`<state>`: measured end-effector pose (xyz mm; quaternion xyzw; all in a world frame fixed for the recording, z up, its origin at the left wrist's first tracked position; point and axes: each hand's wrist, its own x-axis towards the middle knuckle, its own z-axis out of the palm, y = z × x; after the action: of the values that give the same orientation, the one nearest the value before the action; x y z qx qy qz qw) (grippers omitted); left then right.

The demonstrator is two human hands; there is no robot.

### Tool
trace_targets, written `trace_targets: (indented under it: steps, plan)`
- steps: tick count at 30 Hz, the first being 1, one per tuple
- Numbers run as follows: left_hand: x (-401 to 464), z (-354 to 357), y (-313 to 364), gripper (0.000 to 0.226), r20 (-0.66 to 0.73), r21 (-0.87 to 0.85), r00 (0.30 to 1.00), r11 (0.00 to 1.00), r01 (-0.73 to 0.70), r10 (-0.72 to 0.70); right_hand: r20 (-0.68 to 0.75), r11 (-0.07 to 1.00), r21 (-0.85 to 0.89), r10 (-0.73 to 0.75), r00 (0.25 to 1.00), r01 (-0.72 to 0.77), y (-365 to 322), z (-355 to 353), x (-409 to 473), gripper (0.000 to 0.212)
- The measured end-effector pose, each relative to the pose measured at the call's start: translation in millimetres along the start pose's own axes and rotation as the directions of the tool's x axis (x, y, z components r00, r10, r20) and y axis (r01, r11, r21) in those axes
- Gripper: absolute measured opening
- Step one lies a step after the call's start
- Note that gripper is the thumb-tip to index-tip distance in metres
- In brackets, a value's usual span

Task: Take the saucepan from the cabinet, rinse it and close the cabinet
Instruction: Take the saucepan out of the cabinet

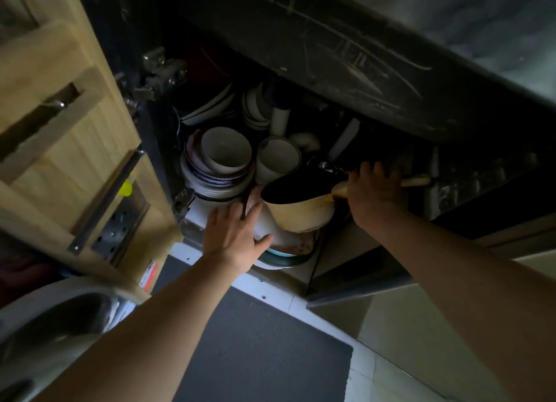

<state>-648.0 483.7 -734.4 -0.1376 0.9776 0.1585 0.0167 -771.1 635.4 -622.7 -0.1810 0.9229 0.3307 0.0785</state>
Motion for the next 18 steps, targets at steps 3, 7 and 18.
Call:
trace_targets:
  steps: [3, 7, 18]
  plan:
    - [-9, -1, -8, 0.069, 0.023, 0.003, 0.999, 1.000, 0.025, -0.025, 0.137, 1.000, -0.008, -0.006, 0.990, 0.007, 2, -1, 7, 0.049]
    - [-21, -8, -10, 0.069, 0.040, -0.039, 0.997, 0.997, 0.065, -0.064, 0.209, 0.995, 0.091, 0.022, 0.978, -0.042, 2, 4, 10, 0.045]
    - [-58, -36, 0, 0.067, 0.064, -0.085, 0.992, 0.990, 0.111, -0.106, 0.120, 0.856, 0.508, 0.036, 0.992, -0.093, -8, 17, -27, 0.031]
